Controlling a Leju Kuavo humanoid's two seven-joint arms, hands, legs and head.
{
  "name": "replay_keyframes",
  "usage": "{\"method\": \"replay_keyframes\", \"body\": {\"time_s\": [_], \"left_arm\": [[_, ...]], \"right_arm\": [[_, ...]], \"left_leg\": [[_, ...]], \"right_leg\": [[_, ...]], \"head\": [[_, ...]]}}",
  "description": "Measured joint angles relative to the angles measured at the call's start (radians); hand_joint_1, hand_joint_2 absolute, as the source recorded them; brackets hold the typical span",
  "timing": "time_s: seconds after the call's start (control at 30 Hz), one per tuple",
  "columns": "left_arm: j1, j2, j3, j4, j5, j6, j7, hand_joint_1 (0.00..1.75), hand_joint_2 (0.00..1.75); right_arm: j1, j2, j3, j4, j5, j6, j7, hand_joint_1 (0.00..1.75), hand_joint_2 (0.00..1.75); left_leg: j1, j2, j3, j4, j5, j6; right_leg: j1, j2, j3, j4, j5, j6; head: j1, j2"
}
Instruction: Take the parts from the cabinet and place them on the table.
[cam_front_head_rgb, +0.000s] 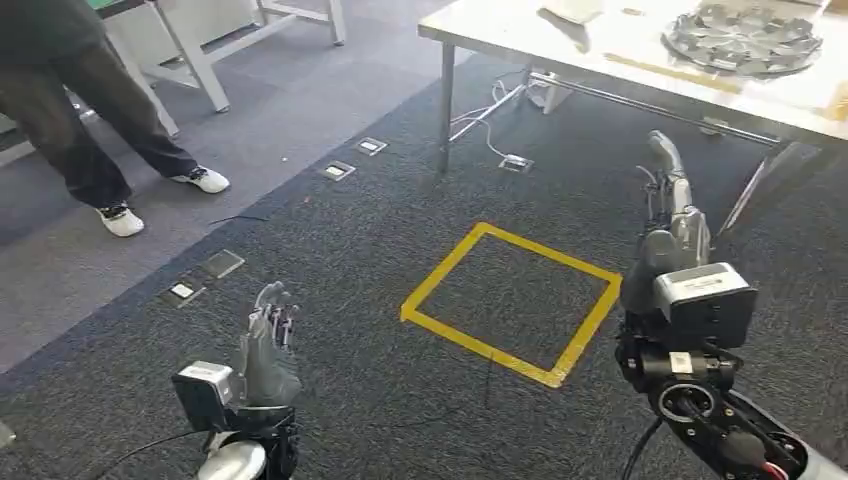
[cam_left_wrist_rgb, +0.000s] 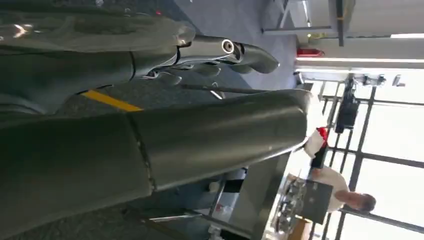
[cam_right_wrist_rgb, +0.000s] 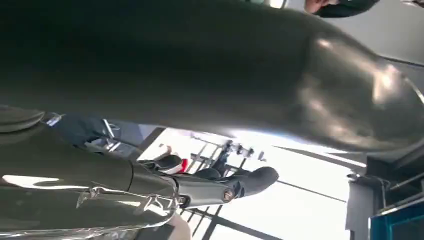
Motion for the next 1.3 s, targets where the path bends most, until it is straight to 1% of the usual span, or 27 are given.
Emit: {"method": "replay_keyframes", "body": {"time_s": [0.03,0.07,0.1,0.13,0.2,0.23,0.27,0.3,0.37,0.4,0.43,0.57,0.63,0.7,0.73,0.77,0.8,0.87,0.9,0.93,1.07,1.1,1.13,1.17,1.23,1.27,1.3], "left_arm": [[0.002,0.000,0.000,0.000,0.000,0.000,0.000,0.00,0.00],[0.002,0.002,0.000,0.000,0.000,0.000,0.000,0.00,0.00],[0.000,0.002,0.000,0.000,0.000,0.000,0.000,0.00,0.00],[-0.002,0.002,0.000,0.000,0.000,0.000,0.000,0.00,0.00],[-0.002,0.002,0.000,0.000,0.000,0.000,0.000,0.00,0.00],[0.000,0.002,0.000,0.000,0.000,0.000,0.000,0.00,0.00],[0.001,0.003,0.000,0.000,0.001,0.000,0.000,0.00,0.00],[0.001,0.004,0.000,0.000,0.001,0.000,0.000,0.00,0.00],[0.001,0.004,0.000,0.000,0.001,0.000,0.000,0.00,0.00],[0.000,0.004,0.000,0.000,0.001,0.000,0.000,0.00,0.00],[-0.003,0.004,-0.001,0.000,0.001,0.000,0.000,0.00,0.00],[-0.003,0.004,0.000,0.000,0.001,0.000,0.000,0.00,0.00],[-0.005,0.002,0.000,0.000,0.001,0.000,-0.001,0.00,0.00],[-0.005,0.000,0.000,0.000,0.000,0.000,0.000,0.00,0.00],[-0.004,0.000,0.000,0.000,0.000,0.000,0.000,0.00,0.00],[-0.003,0.001,0.000,0.000,0.000,0.000,0.000,0.00,0.00],[-0.003,0.001,0.000,0.000,0.000,0.000,0.000,0.00,0.00],[-0.004,0.001,0.000,0.000,0.000,0.000,0.000,0.00,0.00],[-0.004,0.000,0.000,0.000,0.000,0.000,0.000,0.00,0.00],[-0.005,0.000,0.000,0.000,-0.002,0.000,0.002,0.00,0.00],[-0.004,0.002,0.000,0.000,-0.007,0.001,0.010,0.00,0.00],[-0.004,0.003,0.000,-0.001,-0.007,0.002,0.012,0.00,0.00],[-0.007,0.003,0.000,-0.001,-0.008,0.002,0.012,0.00,0.00],[-0.009,0.003,-0.001,-0.001,-0.008,0.003,0.013,0.00,0.00],[-0.007,0.003,-0.001,-0.001,-0.008,0.004,0.014,0.00,0.00],[-0.006,0.003,-0.001,-0.001,-0.008,0.005,0.015,0.00,0.00],[-0.006,0.004,-0.001,-0.001,-0.008,0.008,0.016,0.00,0.00]], "right_arm": [[-0.002,0.000,0.000,0.000,0.000,0.000,0.000,0.00,0.00],[-0.003,0.000,0.000,0.000,0.000,0.000,0.000,0.00,0.00],[-0.004,0.000,0.001,0.000,0.000,0.000,0.000,0.00,0.00],[-0.004,0.000,0.001,0.000,0.000,-0.001,0.000,0.00,0.00],[-0.002,0.000,0.002,0.000,0.000,-0.001,0.000,0.00,0.00],[-0.002,0.000,0.002,0.000,0.000,0.000,0.000,0.00,0.00],[-0.002,0.000,0.004,0.000,-0.001,0.000,0.000,0.00,0.00],[-0.003,0.000,0.005,0.000,-0.001,0.000,0.000,0.00,0.00],[-0.003,0.000,0.005,0.000,-0.001,-0.001,0.000,0.00,0.00],[-0.003,0.000,0.005,0.000,-0.001,-0.001,0.000,0.00,0.00],[-0.003,0.000,0.005,0.000,-0.001,-0.001,0.000,0.00,0.00],[-0.004,0.000,0.006,0.000,-0.002,-0.001,0.000,0.00,0.00],[-0.004,0.000,0.006,0.000,-0.002,-0.002,-0.001,0.00,0.00],[-0.001,-0.002,0.006,0.000,-0.002,-0.002,0.000,0.00,0.00],[0.001,-0.002,0.006,0.000,-0.002,-0.002,0.000,0.00,0.00],[0.002,-0.002,0.006,0.001,-0.002,-0.002,0.000,0.00,0.00],[0.001,-0.002,0.006,0.001,-0.002,-0.002,0.000,0.00,0.00],[0.001,-0.002,0.006,0.001,-0.002,-0.002,0.000,0.00,0.00],[0.001,-0.002,0.006,0.001,-0.002,-0.001,-0.001,0.00,0.00],[0.001,-0.001,0.006,0.002,-0.002,-0.001,-0.002,0.00,0.00],[-0.001,-0.001,0.006,0.002,0.000,0.003,-0.003,0.00,0.00],[-0.004,-0.001,0.006,0.002,0.001,0.004,-0.004,0.00,0.00],[-0.004,-0.001,0.005,0.002,0.002,0.005,-0.004,0.00,0.00],[-0.004,-0.001,0.005,0.002,0.002,0.005,-0.005,0.00,0.00],[-0.003,-0.001,0.005,0.002,0.002,0.005,-0.005,0.00,0.00],[-0.003,-0.001,0.005,0.002,0.002,0.006,-0.005,0.00,0.00],[-0.003,-0.001,0.005,0.002,0.002,0.006,-0.005,0.00,0.00]], "left_leg": [[0.002,-0.012,0.001,-0.006,0.004,-0.007],[-0.003,-0.014,-0.001,-0.003,0.002,-0.012],[-0.009,0.043,-0.011,0.023,-0.018,-0.016],[-0.009,0.082,-0.045,0.090,-0.057,-0.020],[-0.007,0.107,-0.130,0.260,-0.129,-0.026],[-0.007,0.111,-0.162,0.322,-0.146,-0.027],[-0.007,0.112,-0.170,0.336,-0.138,-0.027],[-0.007,0.113,-0.152,0.297,-0.111,-0.025],[-0.010,0.133,-0.051,0.111,-0.028,-0.013],[-0.015,0.167,-0.003,0.029,-0.004,-0.004],[-0.026,0.191,0.014,-0.008,-0.009,0.003],[-0.023,0.143,0.010,-0.012,-0.003,0.021],[-0.015,0.129,0.016,-0.019,0.000,0.029],[-0.014,0.111,0.015,-0.019,0.000,0.033],[-0.015,0.101,0.016,-0.019,0.000,0.033],[-0.015,0.089,0.016,-0.018,0.000,0.033],[-0.014,0.077,0.016,-0.017,0.000,0.033],[-0.011,0.052,0.019,-0.011,-0.003,0.028],[-0.009,0.041,0.019,-0.006,-0.007,0.023],[-0.013,0.032,0.013,-0.002,-0.008,0.018],[-0.010,-0.003,-0.002,0.000,0.003,-0.003],[-0.008,0.017,-0.006,0.011,-0.009,-0.005],[-0.014,0.069,-0.026,0.055,-0.037,-0.011],[-0.012,0.093,-0.067,0.135,-0.079,-0.017],[-0.011,0.110,-0.150,0.304,-0.142,-0.020],[-0.011,0.112,-0.172,0.344,-0.147,-0.020],[-0.011,0.112,-0.167,0.331,-0.129,-0.018]], "right_leg": [[0.001,-0.010,0.003,-0.002,0.002,-0.006],[-0.012,-0.028,0.012,-0.017,0.009,-0.015],[-0.008,-0.039,0.017,-0.021,0.010,-0.019],[-0.006,-0.052,0.018,-0.021,0.010,-0.029],[0.000,-0.077,0.017,-0.021,0.009,-0.030],[0.002,-0.090,0.016,-0.021,0.008,-0.032],[0.003,-0.102,0.017,-0.021,0.008,-0.032],[0.005,-0.113,0.017,-0.021,0.007,-0.032],[0.007,-0.131,0.022,-0.021,0.003,-0.029],[0.008,-0.138,0.026,-0.021,0.000,-0.026],[0.019,-0.144,0.023,-0.016,-0.005,-0.020],[0.016,-0.173,0.031,-0.019,-0.012,-0.003],[0.008,-0.104,0.002,0.054,-0.068,0.004],[0.007,-0.081,-0.078,0.225,-0.145,0.009],[0.007,-0.078,-0.115,0.298,-0.168,0.012],[0.007,-0.078,-0.133,0.326,-0.165,0.014],[0.005,-0.078,-0.125,0.297,-0.132,0.014],[-0.002,-0.066,-0.053,0.128,-0.029,0.014],[-0.008,-0.037,-0.015,0.037,0.016,0.016],[-0.009,0.002,-0.003,0.014,-0.001,0.016],[-0.005,-0.027,0.003,0.001,-0.001,-0.002],[-0.011,-0.043,0.009,-0.007,0.003,-0.008],[-0.009,-0.050,0.012,-0.010,0.004,-0.014],[-0.005,-0.064,0.012,-0.010,0.003,-0.021],[-0.001,-0.086,0.011,-0.010,0.002,-0.024],[0.001,-0.097,0.011,-0.010,0.001,-0.024],[0.002,-0.108,0.013,-0.010,0.000,-0.025]], "head": [[0.002,0.000],[-0.002,0.000],[-0.009,0.000],[-0.024,0.000],[-0.030,0.000],[-0.035,0.000],[-0.042,0.000],[-0.046,0.000],[-0.054,0.000],[-0.057,0.000],[-0.062,0.000],[-0.051,0.000],[-0.046,0.000],[-0.024,0.000],[-0.020,0.000],[-0.017,0.000],[-0.013,0.000],[-0.005,0.000],[-0.001,0.000],[0.001,0.000],[-0.006,0.000],[-0.009,0.000],[-0.018,0.000],[-0.031,0.000],[-0.039,0.000],[-0.045,0.000],[-0.051,0.000]]}}
